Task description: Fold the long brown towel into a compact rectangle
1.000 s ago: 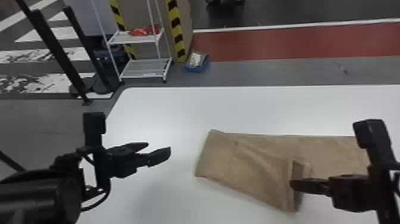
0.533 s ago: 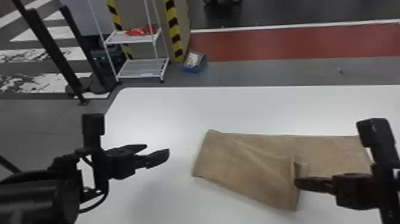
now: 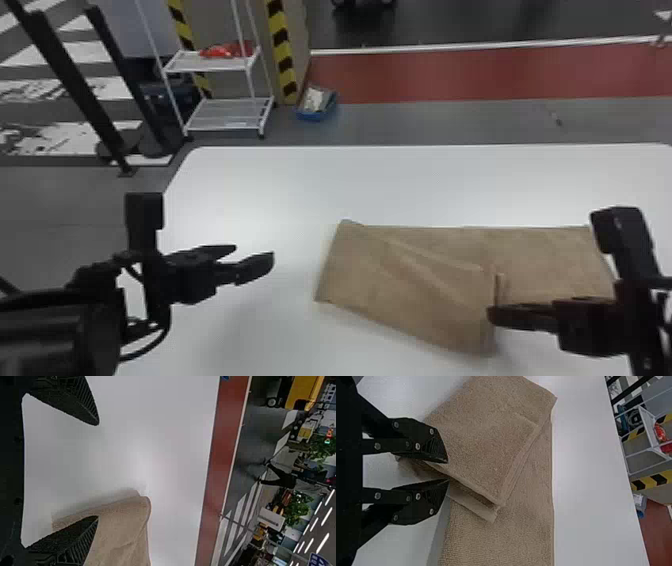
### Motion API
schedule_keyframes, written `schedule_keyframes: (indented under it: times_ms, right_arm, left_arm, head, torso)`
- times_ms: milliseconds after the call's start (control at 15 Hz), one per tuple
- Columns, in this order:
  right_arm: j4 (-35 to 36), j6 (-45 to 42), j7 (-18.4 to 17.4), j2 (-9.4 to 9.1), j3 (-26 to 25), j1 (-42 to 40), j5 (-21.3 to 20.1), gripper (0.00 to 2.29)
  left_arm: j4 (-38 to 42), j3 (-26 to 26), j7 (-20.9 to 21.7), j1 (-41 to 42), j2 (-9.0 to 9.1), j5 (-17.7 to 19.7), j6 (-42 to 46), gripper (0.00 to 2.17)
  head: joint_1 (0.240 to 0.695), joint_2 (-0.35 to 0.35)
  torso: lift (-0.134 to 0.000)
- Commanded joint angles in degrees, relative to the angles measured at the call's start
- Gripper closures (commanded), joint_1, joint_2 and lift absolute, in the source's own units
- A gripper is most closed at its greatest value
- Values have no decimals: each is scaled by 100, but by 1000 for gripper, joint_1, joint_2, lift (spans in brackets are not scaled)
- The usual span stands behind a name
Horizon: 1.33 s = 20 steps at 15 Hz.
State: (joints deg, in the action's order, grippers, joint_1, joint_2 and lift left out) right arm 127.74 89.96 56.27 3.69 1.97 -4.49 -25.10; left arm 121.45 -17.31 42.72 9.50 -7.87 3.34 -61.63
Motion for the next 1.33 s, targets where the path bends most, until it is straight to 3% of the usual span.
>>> schedule_keyframes:
  times_ms: [0,933,1267]
  right_arm:
    - [23,12,7,0,-57,-34,5,113]
    - [-399,12,-301,-53,-21,36,76,178]
    - [-592,12,-345,-53,-13,133,32,316]
  left_arm:
    - [-16,-1,-1,8,5,0,49,36]
    - [-130,17,-27,-10,-4,0,137,36]
    - [-218,70,-36,-19,-4,9,260,36]
  head:
    - [695,134]
    - [695,122]
    - [695,123]
  torso:
    - [-120]
    - [-120]
    - [-120]
